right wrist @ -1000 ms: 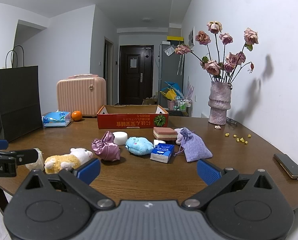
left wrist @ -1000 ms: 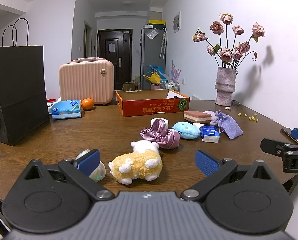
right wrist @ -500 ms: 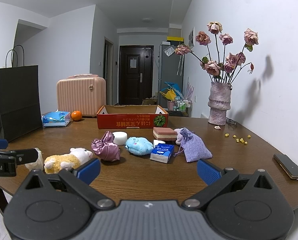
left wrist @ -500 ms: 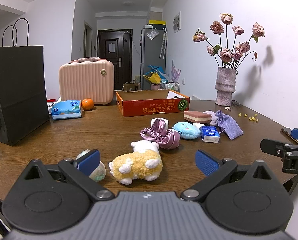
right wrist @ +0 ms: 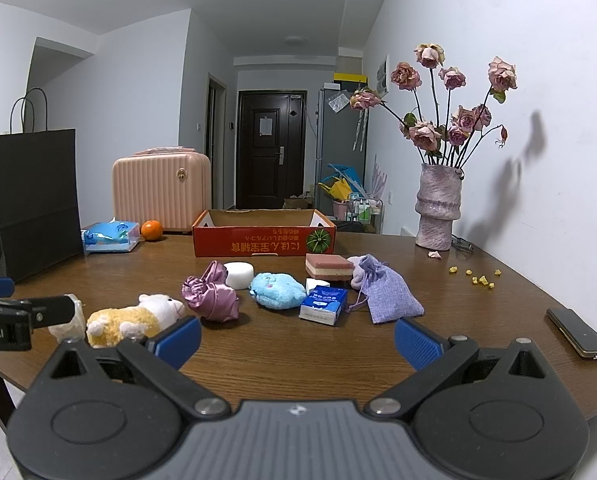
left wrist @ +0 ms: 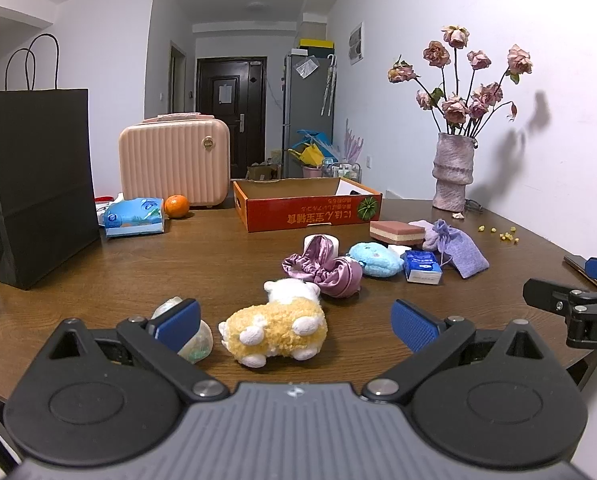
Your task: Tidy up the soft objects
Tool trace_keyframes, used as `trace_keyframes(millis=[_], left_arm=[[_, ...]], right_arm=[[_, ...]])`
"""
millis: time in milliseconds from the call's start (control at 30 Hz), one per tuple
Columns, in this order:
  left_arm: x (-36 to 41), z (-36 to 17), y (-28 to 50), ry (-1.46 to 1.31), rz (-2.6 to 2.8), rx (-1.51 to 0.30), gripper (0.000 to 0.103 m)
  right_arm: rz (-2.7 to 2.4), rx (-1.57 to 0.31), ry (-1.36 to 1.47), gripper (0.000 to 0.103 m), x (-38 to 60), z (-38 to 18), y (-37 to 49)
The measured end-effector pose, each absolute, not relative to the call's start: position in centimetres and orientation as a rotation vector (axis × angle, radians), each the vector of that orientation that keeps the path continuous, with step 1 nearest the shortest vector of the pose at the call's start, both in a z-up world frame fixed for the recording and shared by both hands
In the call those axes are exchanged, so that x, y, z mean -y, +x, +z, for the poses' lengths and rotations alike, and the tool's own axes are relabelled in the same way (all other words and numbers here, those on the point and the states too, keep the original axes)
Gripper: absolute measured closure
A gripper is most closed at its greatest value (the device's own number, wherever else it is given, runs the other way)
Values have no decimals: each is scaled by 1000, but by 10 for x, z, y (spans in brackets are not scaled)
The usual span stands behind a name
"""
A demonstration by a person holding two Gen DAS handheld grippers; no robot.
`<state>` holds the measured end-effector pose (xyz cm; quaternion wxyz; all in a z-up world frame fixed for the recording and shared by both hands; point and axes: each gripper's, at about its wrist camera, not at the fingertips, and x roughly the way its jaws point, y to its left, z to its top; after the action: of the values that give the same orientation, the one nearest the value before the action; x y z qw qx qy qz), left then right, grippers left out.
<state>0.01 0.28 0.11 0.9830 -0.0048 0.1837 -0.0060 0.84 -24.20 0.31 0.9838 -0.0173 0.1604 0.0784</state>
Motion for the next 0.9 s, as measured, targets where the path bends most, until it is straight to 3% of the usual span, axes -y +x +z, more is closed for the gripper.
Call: trace_keyframes(millis=[900], left_arm=[[-10,-7,13,-15,14,-396,0]], right_arm=[[151,-328,-54,0,237,-4,21]])
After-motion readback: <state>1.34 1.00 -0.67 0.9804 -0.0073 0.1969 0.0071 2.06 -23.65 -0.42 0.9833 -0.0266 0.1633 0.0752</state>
